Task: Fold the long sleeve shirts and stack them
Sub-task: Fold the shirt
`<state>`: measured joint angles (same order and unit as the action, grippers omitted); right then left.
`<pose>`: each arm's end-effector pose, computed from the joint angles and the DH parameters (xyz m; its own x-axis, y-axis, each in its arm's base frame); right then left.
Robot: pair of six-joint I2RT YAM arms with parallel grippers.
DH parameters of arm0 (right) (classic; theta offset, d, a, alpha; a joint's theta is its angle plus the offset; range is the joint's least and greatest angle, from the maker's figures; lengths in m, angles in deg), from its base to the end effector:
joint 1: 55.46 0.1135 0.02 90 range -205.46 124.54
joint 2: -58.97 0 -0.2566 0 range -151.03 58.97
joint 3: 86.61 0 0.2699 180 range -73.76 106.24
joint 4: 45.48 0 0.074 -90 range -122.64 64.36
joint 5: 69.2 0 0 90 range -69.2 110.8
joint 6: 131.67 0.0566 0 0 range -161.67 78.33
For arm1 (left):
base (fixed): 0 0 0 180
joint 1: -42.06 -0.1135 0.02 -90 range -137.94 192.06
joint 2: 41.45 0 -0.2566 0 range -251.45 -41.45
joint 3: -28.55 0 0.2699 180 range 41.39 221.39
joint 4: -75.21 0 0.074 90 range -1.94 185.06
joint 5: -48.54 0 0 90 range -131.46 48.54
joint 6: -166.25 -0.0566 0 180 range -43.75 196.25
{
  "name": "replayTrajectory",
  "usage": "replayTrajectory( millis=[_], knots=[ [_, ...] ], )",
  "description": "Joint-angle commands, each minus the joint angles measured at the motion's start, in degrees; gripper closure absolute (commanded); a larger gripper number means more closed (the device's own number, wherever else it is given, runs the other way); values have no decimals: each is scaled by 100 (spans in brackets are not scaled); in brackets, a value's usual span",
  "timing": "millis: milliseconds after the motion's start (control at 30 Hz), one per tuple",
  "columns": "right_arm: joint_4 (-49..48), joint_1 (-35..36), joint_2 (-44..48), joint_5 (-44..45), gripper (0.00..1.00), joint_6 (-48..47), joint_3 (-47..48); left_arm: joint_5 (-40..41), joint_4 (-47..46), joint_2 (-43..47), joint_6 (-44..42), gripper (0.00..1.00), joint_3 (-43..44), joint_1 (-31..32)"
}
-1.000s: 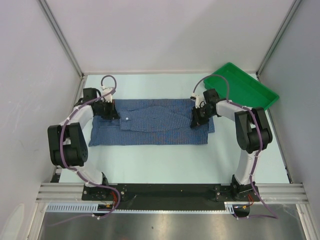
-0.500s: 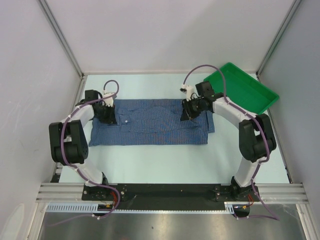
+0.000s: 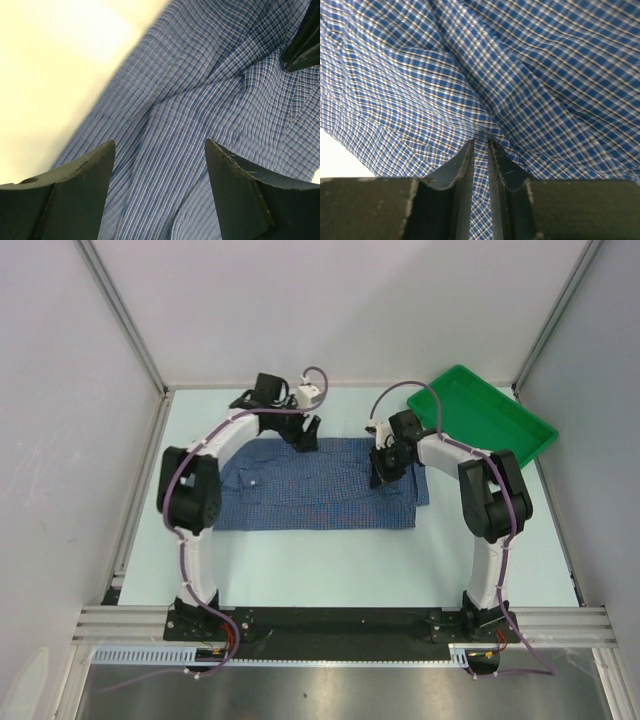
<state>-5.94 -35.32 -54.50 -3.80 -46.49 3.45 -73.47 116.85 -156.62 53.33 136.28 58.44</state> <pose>0.3927 0.1691 0.1299 -0.7920 -0.3718 -0.4843 -0.5593 0.7599 0.3312 0.4489 -0.1632 0.2186 -0.4449 0.4750 -0.7593 0.8094 0.5761 -0.1138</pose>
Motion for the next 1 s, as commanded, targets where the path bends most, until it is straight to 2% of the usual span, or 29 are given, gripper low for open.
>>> replayTrajectory(
  millis=[0,100,200,333,433,533,800,967],
  knots=[
    [2,-71,0,122,79,60,49,-78,-23,-777,147,22,696,207],
    [37,-107,0,140,79,42,40,80,-49,-1155,121,22,925,295],
    [55,-142,-26,175,79,25,22,-33,363,-1455,86,24,1409,313],
    [46,-142,-70,263,80,16,-13,-130,714,-1604,-2,36,1576,313],
    [55,-151,-96,298,80,25,-13,-287,986,-1727,-81,41,1725,313],
    [64,-160,-123,333,79,25,-13,-551,1337,-1902,-116,37,1945,313],
    [107,-195,-193,421,79,-28,31,-482,1682,-2307,59,43,2490,313],
    [116,-195,-237,430,80,-37,13,-463,1928,-2597,182,54,2973,287]
  ],
)
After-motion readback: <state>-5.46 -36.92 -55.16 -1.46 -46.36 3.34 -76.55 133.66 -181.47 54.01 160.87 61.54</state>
